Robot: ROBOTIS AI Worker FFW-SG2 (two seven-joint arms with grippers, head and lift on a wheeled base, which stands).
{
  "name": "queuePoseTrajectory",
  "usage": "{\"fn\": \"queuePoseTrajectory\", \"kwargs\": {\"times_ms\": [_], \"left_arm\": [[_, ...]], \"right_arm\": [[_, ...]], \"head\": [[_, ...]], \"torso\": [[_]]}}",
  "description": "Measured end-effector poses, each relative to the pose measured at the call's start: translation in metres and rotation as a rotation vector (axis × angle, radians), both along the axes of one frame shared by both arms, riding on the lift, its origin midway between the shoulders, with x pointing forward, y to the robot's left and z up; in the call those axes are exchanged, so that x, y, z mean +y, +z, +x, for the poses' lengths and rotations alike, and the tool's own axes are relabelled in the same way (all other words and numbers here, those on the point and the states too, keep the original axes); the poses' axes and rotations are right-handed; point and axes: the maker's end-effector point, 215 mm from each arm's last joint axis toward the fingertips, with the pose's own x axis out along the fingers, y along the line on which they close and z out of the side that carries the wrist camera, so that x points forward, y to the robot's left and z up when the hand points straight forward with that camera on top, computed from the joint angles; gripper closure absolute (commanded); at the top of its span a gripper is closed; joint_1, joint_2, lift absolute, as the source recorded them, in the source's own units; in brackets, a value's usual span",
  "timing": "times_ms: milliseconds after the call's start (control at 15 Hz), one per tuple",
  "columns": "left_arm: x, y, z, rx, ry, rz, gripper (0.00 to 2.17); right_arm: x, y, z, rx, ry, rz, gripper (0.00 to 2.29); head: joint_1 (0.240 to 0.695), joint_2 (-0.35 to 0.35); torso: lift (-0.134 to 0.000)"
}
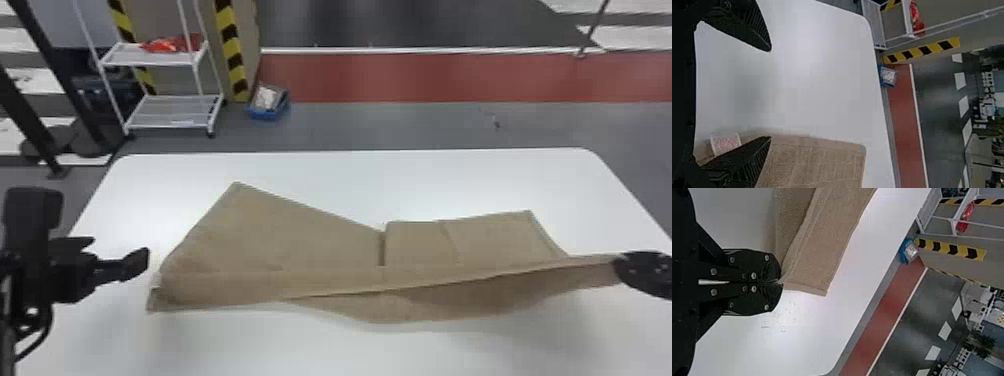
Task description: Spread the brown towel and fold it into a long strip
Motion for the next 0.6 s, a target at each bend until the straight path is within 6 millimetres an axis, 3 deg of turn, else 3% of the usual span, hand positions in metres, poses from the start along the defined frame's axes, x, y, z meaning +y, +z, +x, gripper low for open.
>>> {"fn": "queuePoseTrajectory", "kwargs": {"times_ms": [67, 267, 600], "left_arm": [[0.0, 0.009, 0.002, -0.035, -0.064, 0.028, 0.08], [-0.028, 0.023, 0.01, -0.123, -0.299, 0.092, 0.09], [-0.045, -0.006, 0.019, -0.087, -0.515, 0.162, 0.14]], "right_arm": [[0.0, 0.001, 0.001, -0.003, -0.001, 0.0, 1.33], [-0.006, 0.007, 0.009, -0.016, -0.02, 0.003, 1.33], [-0.026, -0.002, 0.011, 0.014, -0.079, 0.004, 1.33]], "head": [[0.695, 0.039], [0.695, 0.001], [0.695, -0.047]], "torso": [[-0.125], [-0.125], [-0.125]]}}
